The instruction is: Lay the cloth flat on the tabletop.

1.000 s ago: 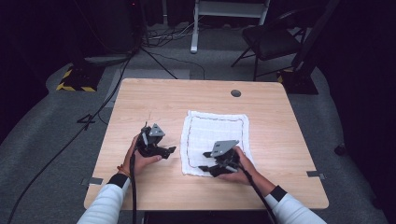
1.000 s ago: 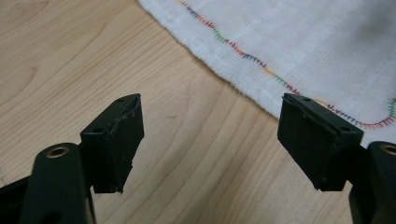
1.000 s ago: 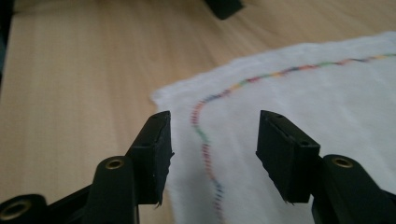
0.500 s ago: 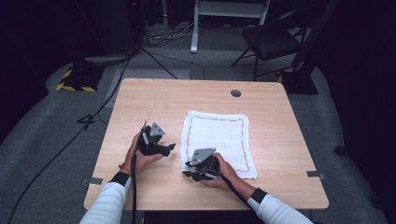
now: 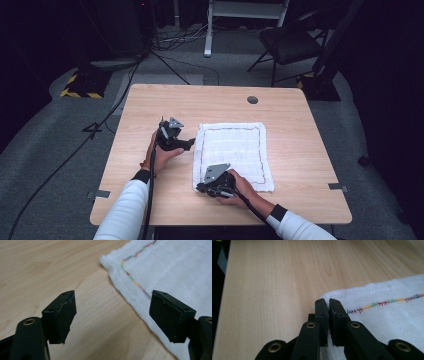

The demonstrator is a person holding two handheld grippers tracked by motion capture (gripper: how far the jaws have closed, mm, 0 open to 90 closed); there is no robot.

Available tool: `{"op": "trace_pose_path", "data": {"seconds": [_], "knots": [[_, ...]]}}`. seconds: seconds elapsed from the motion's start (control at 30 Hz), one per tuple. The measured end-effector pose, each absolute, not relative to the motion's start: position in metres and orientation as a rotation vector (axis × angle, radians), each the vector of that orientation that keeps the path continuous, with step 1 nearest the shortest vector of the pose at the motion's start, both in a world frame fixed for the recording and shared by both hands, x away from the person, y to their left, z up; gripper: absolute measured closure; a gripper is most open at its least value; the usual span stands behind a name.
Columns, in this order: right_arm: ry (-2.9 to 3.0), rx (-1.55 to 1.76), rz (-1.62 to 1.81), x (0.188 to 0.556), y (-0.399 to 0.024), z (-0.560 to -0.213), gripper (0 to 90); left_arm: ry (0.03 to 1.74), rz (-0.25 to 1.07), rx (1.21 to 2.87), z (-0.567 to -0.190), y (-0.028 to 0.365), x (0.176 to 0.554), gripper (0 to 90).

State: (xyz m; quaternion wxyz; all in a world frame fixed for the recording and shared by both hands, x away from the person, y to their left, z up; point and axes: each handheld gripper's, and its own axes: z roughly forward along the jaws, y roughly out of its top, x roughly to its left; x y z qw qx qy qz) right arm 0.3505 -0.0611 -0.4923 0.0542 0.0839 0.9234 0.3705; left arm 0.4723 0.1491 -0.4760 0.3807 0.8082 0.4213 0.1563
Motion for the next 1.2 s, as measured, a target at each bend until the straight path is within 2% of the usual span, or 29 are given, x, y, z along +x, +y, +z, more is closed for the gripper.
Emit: {"op": "trace_pose_path", "data": {"seconds": [0.3,0.57,0.63,0.67,0.73,0.8,0.93,1.03,1.2], "knots": [[2.836,0.177,1.123,0.326,-0.053,-0.491,85.8,1.109,0.387,2.140,-0.490,0.121,0.493,19.8],[2.849,0.127,1.118,0.316,-0.051,-0.491,85.8,1.152,0.377,2.153,-0.498,0.125,0.503,20.4],[2.855,0.135,1.123,0.317,-0.051,-0.491,85.8,1.136,0.371,2.158,-0.497,0.125,0.502,25.8],[2.858,0.134,1.124,0.317,-0.051,-0.491,85.8,1.110,0.361,2.162,-0.496,0.125,0.501,31.6],[2.859,0.136,1.125,0.317,-0.051,-0.491,85.9,1.057,0.332,2.175,-0.495,0.125,0.500,50.7],[2.862,0.135,1.125,0.318,-0.051,-0.491,85.9,1.023,0.294,2.176,-0.495,0.124,0.500,62.8],[2.869,0.139,1.132,0.320,-0.052,-0.491,85.9,1.005,0.241,2.166,-0.495,0.127,0.502,78.1],[2.865,0.138,1.135,0.321,-0.052,-0.491,86.0,0.996,0.231,2.161,-0.496,0.128,0.503,83.6],[2.850,0.134,1.136,0.323,-0.050,-0.489,86.2,1.010,0.260,2.152,-0.496,0.129,0.503,84.8]]}}
